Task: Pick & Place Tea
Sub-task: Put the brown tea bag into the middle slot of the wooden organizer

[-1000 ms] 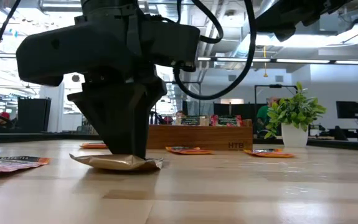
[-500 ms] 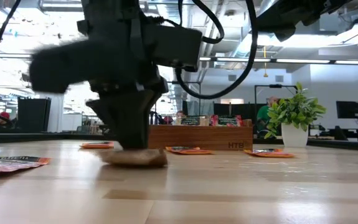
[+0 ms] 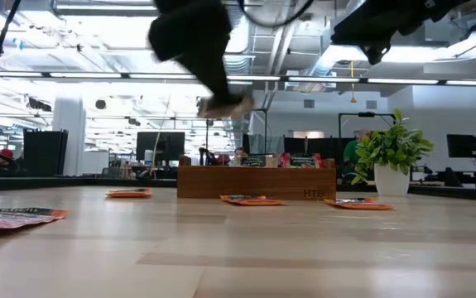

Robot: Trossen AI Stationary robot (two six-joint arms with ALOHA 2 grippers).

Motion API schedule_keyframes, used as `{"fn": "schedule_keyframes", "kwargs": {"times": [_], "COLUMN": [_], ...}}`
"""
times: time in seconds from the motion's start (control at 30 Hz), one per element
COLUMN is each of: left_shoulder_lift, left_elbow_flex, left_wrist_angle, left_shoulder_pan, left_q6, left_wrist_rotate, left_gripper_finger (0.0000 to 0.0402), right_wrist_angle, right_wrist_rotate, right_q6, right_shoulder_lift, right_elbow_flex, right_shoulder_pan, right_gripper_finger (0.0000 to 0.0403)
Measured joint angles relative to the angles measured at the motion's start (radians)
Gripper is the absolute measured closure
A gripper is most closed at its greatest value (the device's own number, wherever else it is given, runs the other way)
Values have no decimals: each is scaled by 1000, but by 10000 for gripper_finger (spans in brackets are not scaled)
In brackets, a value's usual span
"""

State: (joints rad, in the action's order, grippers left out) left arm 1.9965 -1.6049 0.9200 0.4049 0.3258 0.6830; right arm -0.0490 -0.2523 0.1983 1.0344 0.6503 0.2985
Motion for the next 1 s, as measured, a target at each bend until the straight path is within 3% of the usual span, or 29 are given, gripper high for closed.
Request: {"fn": "schedule_keyframes", "kwargs": {"times": [0.17,0.33,0.7,1.0], "left_shoulder_lift": [0,0,0,0], "left_elbow_flex": [-87,-177,-216,-216], "left_wrist_angle": [9,37,-8,-17], "left_shoulder_pan": [-4,-14,-52,-59], "left_q6": [-56,-76,-204,-227], "left_wrist_rotate": [113,198,236,238], "left_gripper_finger": [401,401,401,401], "right_wrist_angle": [65,116,276,273], "right_wrist_rotate": [145,206,265,316], "right_q6": [51,64,66,117], "right_shoulder_lift": [8,35,137,220], "right_elbow_flex": [0,1,2,63], "right_shoulder_pan": [-53,-83,-132,-219], "right_gripper_finger": [337,311,228,200]}}
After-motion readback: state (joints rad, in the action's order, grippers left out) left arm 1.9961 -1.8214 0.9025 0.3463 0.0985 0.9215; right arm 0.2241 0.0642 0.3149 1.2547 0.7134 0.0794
